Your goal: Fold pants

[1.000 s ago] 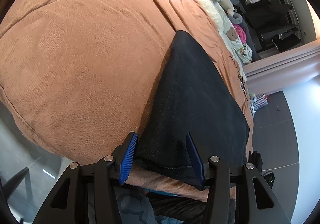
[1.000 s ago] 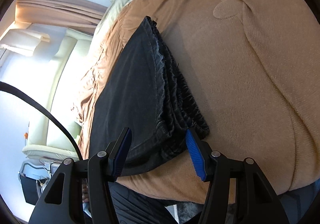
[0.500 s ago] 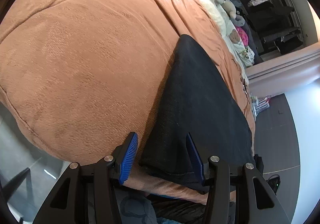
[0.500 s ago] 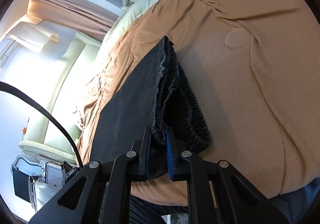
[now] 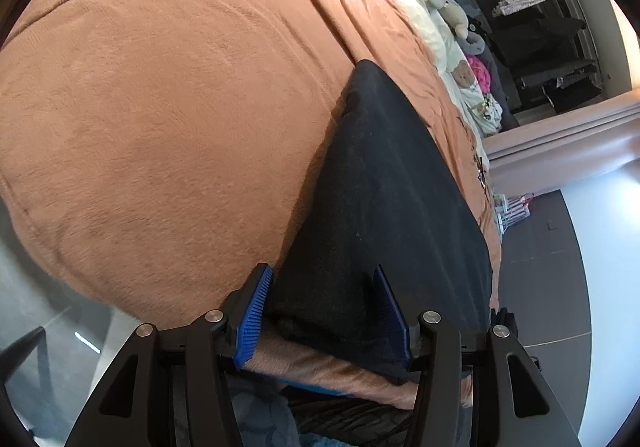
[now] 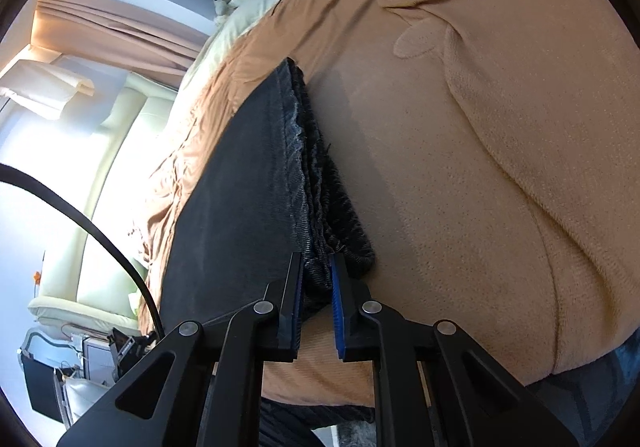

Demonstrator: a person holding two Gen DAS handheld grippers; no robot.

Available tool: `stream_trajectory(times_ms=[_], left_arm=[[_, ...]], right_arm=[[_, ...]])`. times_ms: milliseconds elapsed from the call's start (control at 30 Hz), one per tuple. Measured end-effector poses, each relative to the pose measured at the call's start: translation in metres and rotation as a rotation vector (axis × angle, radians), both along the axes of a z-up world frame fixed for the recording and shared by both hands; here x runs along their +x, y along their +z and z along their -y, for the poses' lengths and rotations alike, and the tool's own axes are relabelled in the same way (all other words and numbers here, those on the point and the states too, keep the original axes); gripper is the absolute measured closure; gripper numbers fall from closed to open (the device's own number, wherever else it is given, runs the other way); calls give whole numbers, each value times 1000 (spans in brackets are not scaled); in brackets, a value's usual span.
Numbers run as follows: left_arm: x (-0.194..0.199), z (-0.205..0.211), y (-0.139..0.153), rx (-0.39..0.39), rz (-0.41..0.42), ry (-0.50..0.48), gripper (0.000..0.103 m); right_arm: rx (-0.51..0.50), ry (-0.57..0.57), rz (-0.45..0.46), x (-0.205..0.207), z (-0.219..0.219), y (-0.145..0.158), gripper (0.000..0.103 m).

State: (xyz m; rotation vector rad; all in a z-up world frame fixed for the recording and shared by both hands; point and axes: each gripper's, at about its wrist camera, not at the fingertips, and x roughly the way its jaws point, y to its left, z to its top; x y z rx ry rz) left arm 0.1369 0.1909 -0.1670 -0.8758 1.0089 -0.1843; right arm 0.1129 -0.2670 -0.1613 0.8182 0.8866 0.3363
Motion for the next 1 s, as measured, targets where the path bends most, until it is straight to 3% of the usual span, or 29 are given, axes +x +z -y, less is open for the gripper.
stream_trajectory(times_ms=[67,133,233,500,633,1000], left_arm=[[4,1,1,8,8,10,50],[5,1,3,22,10,21,69],[3,1,7,12,32,22,79],[-2,3,16,28,62,26,81],[-2,2,15,17,60,27,81],[-2,2,15,13,75,20,80]], right_arm=[[-22,9,2,0,-1,9,93],[-58,19,6,-2,-5,21,91],[-152,21,45,-8,-14,47,90],[-378,-30,110,-25,-47,96,90],[-400,-84,135,-34,-55,111,90],[-422,42,134,-24,-114,105,90]])
